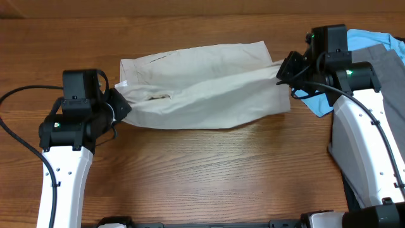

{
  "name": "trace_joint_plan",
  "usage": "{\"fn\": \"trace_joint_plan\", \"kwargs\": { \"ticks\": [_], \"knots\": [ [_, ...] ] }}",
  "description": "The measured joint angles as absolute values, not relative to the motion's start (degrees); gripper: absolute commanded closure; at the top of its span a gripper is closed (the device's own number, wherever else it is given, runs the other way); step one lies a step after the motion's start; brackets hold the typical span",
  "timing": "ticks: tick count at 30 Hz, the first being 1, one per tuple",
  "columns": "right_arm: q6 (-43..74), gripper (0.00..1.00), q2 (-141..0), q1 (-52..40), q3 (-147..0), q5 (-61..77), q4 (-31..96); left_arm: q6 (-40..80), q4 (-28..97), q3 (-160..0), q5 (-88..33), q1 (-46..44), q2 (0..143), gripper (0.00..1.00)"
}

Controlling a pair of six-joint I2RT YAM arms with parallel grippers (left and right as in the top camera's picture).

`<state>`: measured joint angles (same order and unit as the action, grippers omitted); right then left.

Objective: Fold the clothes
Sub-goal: 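Lift both lower corners and carry them toward the far edge, then lay the lifted edge over the far half and release both grippers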

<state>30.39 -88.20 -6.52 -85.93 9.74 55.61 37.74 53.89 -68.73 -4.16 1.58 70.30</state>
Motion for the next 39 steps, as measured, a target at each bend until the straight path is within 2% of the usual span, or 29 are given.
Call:
{"fn": "trace_joint_plan", "kwargs": {
  "ticks": [10, 31, 39],
  "knots": [
    [30.0, 0.96, -89.1, -6.5, -86.0, 9.9, 49.8, 37.8, 46.2, -68.7, -2.7, 1.6, 72.0, 0.96],
    [26.4, 0.96, -105.6, -6.8, -86.2, 9.8, 25.5, 37.7, 22.2, -68.8, 0.0, 1.5, 93.7, 0.96],
    [25.6, 0.96, -109.8, -6.8, -86.2, 8.9, 21.8, 37.5, 15.0, -68.8, 0.3, 1.5, 99.7, 0.96]
  ]
}}
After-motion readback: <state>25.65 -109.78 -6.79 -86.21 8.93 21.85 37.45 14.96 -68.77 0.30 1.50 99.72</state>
